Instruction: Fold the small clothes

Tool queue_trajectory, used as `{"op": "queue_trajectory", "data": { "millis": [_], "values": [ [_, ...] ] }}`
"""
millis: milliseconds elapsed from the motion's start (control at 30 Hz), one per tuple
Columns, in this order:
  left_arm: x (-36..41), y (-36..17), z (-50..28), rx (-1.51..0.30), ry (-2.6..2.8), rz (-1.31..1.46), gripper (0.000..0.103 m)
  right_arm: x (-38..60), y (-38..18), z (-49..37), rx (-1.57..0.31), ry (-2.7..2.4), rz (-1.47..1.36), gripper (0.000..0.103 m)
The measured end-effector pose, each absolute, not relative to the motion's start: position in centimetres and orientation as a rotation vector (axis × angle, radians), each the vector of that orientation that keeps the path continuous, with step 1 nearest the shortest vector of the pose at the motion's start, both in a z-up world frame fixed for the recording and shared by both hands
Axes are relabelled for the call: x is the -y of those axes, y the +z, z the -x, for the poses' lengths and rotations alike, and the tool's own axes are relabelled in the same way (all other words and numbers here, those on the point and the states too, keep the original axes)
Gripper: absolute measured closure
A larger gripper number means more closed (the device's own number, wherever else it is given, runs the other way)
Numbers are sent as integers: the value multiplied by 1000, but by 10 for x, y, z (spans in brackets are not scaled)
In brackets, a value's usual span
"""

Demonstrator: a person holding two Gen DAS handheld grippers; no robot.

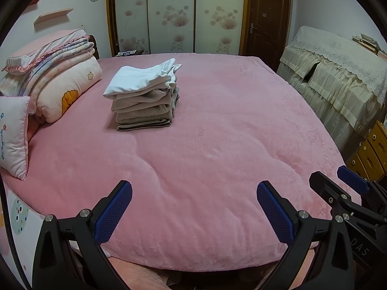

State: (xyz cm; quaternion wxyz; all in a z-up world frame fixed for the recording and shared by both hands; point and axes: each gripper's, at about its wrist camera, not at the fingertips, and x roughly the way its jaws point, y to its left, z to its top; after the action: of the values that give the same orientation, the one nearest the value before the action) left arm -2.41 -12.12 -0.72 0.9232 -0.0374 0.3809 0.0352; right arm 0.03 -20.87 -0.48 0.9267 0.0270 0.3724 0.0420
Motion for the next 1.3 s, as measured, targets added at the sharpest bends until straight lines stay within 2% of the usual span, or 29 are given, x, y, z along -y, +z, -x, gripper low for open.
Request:
{"op": "queue_trajectory", "data": {
  "millis": [1300],
  "values": [
    [119,-18,27,-816,48,105,1,209,-13,2,-777,55,-39,31]
  ]
}}
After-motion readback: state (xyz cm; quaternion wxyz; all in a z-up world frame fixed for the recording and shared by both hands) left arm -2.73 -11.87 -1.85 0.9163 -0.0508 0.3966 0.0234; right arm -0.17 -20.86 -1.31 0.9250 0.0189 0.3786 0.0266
